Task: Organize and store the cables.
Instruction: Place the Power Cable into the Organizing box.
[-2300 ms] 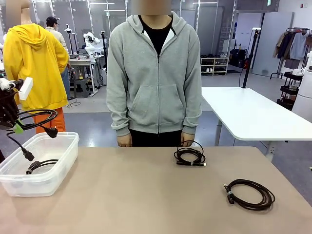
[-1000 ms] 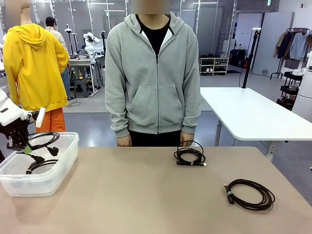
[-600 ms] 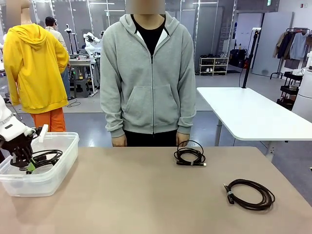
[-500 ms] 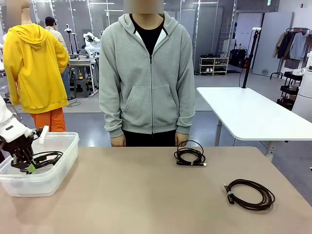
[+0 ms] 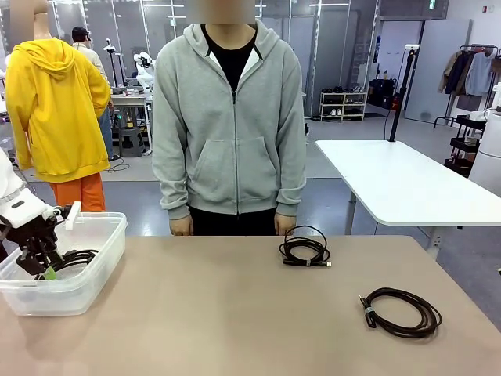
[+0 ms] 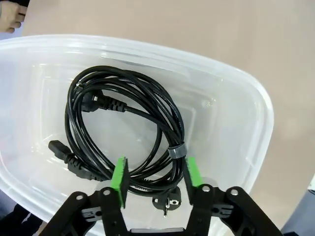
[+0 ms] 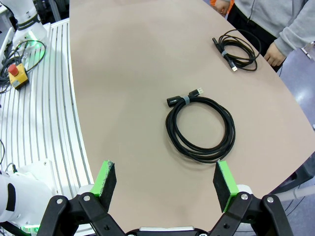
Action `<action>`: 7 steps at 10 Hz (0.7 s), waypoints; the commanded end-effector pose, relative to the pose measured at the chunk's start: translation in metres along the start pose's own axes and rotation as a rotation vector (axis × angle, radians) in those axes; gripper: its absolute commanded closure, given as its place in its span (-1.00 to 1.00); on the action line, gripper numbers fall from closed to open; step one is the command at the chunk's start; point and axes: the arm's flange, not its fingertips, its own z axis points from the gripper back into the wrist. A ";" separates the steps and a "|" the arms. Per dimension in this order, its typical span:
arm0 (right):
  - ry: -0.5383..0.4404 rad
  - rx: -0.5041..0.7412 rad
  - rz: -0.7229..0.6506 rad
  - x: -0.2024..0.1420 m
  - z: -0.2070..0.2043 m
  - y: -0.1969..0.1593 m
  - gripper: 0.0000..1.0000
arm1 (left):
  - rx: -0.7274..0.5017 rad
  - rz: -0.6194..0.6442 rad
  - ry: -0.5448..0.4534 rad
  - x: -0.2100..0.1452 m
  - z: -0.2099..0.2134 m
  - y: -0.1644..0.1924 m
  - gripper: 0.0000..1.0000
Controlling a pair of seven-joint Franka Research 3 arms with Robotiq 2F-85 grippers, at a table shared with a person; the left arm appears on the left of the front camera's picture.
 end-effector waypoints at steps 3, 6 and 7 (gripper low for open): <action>-0.020 -0.004 0.018 0.000 0.001 0.000 -1.00 | 0.001 -0.012 -0.012 -0.003 0.009 -0.002 -1.00; -0.020 -0.004 0.018 0.000 0.001 0.000 -1.00 | 0.010 -0.004 -0.018 -0.005 0.012 -0.001 -1.00; -0.020 -0.004 0.018 0.000 0.001 0.000 -1.00 | 0.013 -0.004 -0.023 -0.005 0.012 0.000 -1.00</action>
